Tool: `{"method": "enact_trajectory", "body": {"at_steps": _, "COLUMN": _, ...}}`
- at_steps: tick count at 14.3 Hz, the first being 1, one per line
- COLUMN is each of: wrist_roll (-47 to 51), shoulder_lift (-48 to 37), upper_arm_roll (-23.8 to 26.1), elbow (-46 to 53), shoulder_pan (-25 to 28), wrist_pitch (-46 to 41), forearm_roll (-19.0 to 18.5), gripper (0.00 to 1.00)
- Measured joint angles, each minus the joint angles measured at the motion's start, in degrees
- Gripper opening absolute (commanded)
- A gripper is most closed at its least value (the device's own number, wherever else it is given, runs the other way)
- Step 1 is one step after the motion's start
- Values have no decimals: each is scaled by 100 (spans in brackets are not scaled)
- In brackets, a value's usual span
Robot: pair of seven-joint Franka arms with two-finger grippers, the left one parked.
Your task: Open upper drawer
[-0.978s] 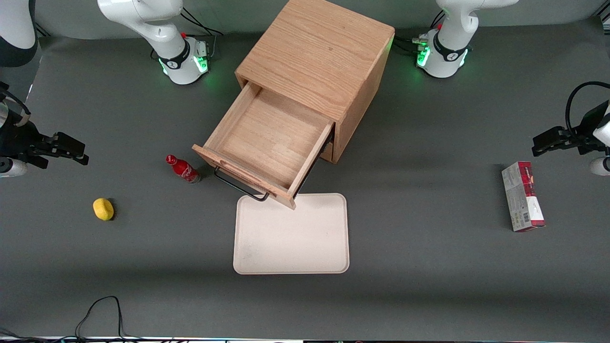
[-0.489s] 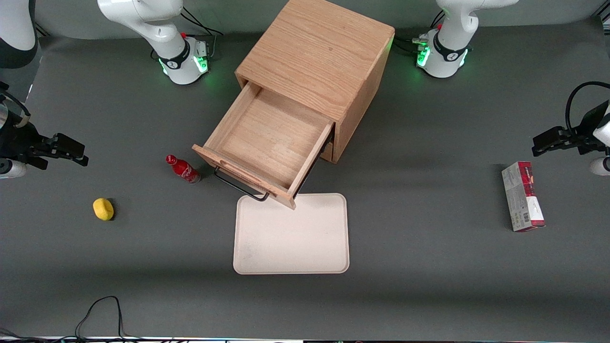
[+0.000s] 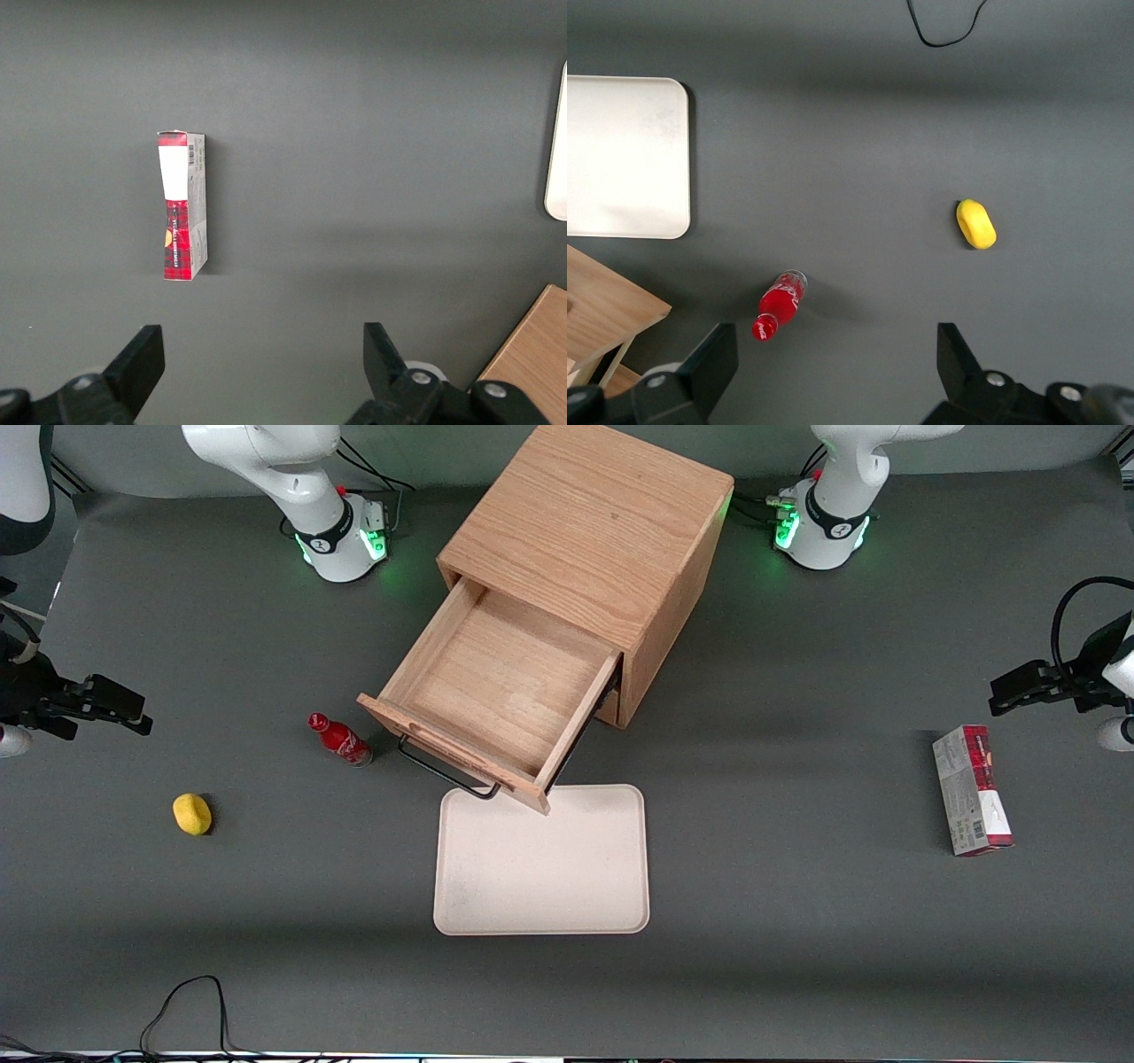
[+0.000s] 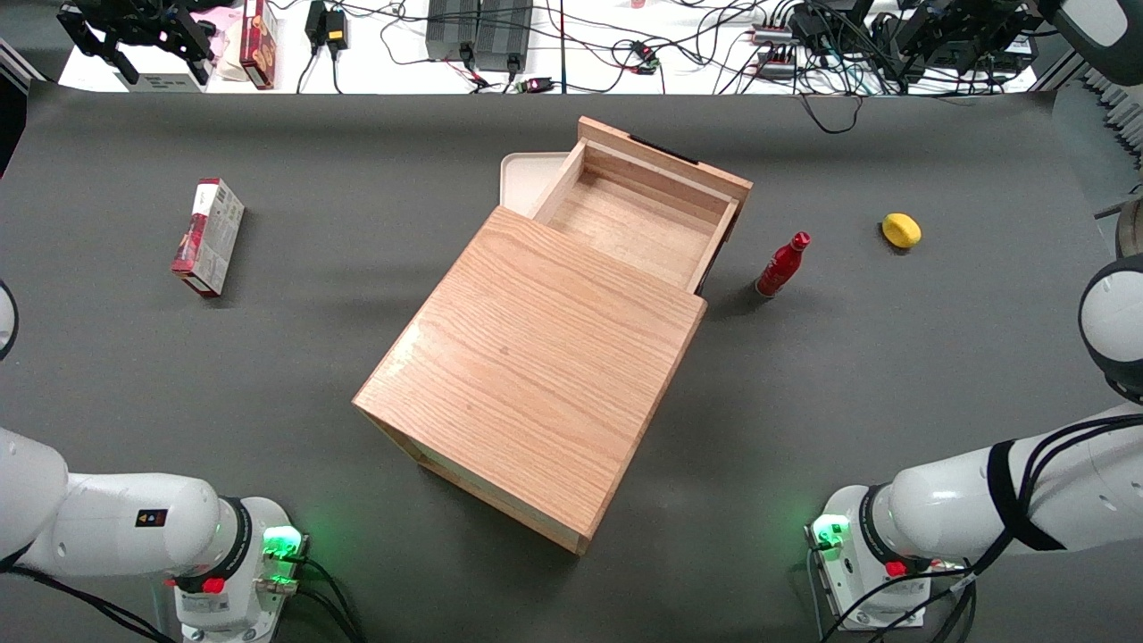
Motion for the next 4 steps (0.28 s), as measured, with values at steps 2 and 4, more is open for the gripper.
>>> {"method": "enact_trajectory", "body": {"at_steps": 2, "wrist_roll": 0, "shoulder_lift": 0, "upper_arm_roll": 23, "elbow": -1, "shoulder_pan": 0, "wrist_pitch": -8, "forearm_roll": 0, "gripper": 100}}
{"method": "enact_trajectory", "body": {"at_steps": 4, "wrist_roll": 0, "shoulder_lift": 0, "upper_arm_roll": 43, "elbow": -1, "shoulder_pan": 4, "wrist_pitch": -13, "forearm_roll": 0, "gripper": 100}}
